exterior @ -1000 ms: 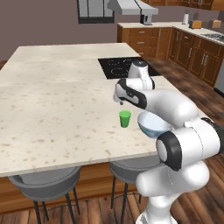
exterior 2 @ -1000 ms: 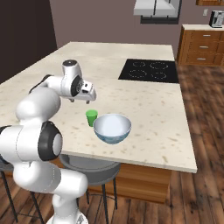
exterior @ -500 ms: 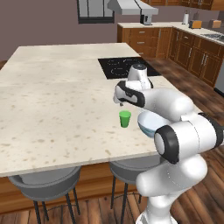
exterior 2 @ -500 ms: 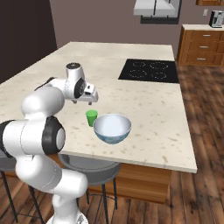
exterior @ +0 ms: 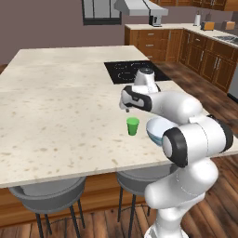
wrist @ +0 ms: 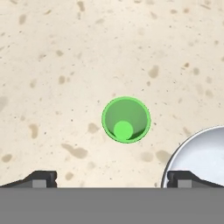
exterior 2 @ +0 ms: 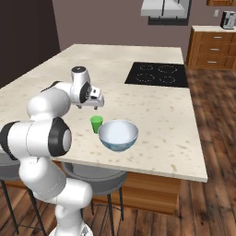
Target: Place the cup inside the bowl on the dining table and move the bowl to any counter.
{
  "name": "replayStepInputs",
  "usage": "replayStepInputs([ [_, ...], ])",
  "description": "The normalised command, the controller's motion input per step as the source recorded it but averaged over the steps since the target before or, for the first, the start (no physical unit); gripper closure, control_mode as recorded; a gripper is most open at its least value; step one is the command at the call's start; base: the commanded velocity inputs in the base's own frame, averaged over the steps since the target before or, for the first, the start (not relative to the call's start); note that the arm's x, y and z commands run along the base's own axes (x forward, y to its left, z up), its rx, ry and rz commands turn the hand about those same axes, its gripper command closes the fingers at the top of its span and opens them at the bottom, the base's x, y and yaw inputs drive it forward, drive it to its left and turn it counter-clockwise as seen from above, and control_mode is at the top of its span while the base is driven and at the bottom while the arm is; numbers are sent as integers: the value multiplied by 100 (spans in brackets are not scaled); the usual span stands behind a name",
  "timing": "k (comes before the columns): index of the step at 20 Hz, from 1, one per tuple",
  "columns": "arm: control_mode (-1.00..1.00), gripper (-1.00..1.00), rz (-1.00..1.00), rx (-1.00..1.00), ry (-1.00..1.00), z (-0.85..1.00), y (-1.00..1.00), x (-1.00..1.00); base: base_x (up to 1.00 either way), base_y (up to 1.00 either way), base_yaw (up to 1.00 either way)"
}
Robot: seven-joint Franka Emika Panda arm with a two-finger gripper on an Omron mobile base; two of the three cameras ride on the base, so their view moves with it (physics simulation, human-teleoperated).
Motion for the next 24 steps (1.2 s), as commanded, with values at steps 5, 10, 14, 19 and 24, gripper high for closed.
replayStepInputs([
  [5,-100,-100,4,-3,0,0,13,0,0,0,0],
  [10,-100,-100,4,-4,0,0,13,0,0,0,0],
  [14,-100,-100,3,-5,0,0,10,0,0,0,0],
  [19,-100,-100,0,-6,0,0,0,0,0,0,0],
  [24,-100,-100,0,-5,0,0,0,0,0,0,0],
])
